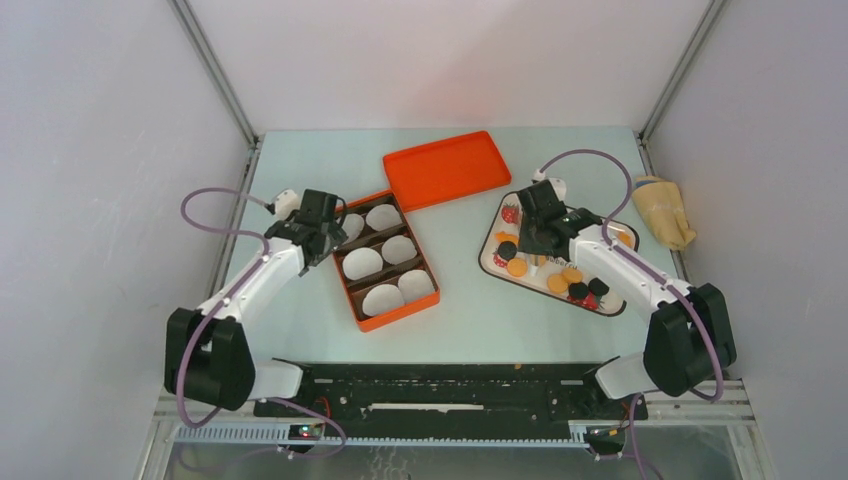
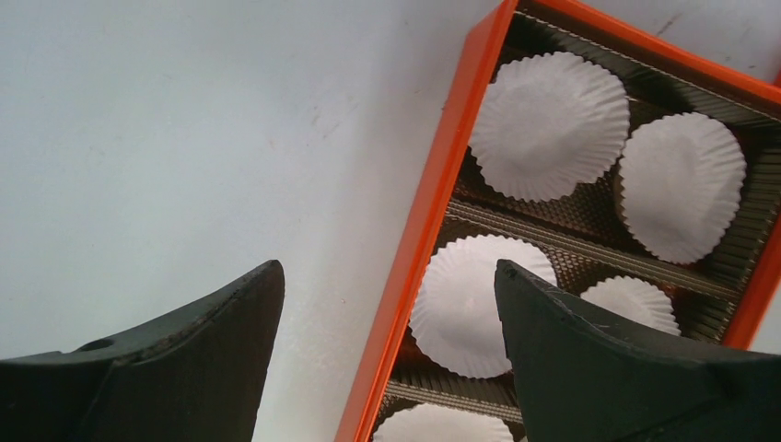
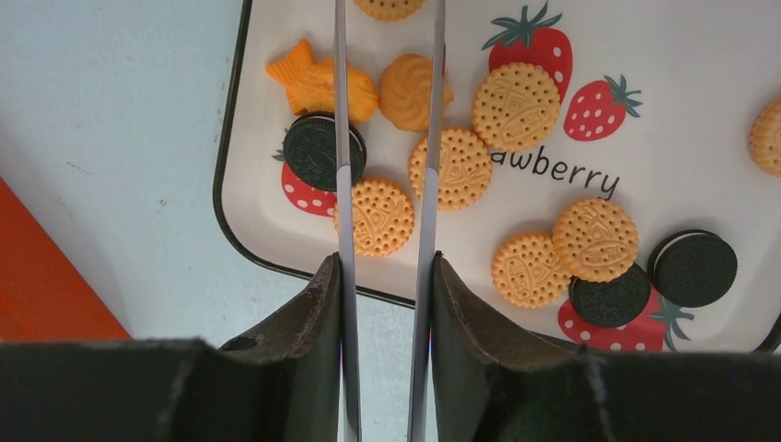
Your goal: Pack the cookies
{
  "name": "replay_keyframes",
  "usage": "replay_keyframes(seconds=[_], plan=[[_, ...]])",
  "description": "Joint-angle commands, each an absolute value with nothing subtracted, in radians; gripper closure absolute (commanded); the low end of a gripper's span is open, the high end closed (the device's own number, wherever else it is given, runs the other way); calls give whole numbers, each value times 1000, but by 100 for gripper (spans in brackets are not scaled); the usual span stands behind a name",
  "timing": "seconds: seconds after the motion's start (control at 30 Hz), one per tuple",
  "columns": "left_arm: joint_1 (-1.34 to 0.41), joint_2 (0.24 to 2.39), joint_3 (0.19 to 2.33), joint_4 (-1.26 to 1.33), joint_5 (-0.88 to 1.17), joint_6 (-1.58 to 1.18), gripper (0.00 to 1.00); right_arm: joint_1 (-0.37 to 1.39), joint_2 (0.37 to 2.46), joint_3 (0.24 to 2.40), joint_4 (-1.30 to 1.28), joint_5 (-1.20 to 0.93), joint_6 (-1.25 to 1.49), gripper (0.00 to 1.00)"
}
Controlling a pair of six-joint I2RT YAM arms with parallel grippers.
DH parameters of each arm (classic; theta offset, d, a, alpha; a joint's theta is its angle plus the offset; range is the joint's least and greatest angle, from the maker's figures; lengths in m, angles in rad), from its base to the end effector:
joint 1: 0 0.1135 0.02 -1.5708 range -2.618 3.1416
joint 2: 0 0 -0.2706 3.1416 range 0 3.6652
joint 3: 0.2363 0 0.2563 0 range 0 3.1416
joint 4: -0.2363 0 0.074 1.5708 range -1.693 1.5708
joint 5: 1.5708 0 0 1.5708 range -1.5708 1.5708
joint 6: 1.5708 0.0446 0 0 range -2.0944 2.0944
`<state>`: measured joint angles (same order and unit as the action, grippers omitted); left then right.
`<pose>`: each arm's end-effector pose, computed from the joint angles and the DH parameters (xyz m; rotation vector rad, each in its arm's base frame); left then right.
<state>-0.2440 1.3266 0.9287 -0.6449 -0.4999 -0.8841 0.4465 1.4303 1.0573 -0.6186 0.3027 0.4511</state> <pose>0.2619 -0.0432 0.2371 -0.9248 2.2566 0.1733 0.2762 0.1175 0.2489 0.1191 2.4935 -0.0203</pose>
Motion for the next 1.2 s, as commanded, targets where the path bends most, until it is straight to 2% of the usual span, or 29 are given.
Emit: replay_keyframes(seconds=[0.0, 0.23, 0.37, 0.53, 0.7, 0.87, 1.17], plan=[[-253, 1246, 984, -649, -491, -857, 11, 457, 1346, 1068, -603, 293, 448, 82], [-253, 1128, 1021, -673, -495, -827, 10, 543, 1235, 1171, -689, 315, 447, 84], [-255, 1082, 1004, -667, -520, -823, 10, 629, 1238, 1248, -709, 295, 443, 84], [-272, 1072, 1012, -643, -498, -793, 11, 777, 1395, 1388, -702, 283, 416, 89], [-386, 1003, 1012, -656, -639, -774, 11, 867, 1593, 1550, -687, 269, 380, 90], [-393, 913, 975, -639, -629, -756, 10, 888, 1746, 1676, -684, 241, 361, 90], [-393, 880, 951, -643, -639, -739, 9, 900, 1887, 1814, -695, 215, 332, 90]])
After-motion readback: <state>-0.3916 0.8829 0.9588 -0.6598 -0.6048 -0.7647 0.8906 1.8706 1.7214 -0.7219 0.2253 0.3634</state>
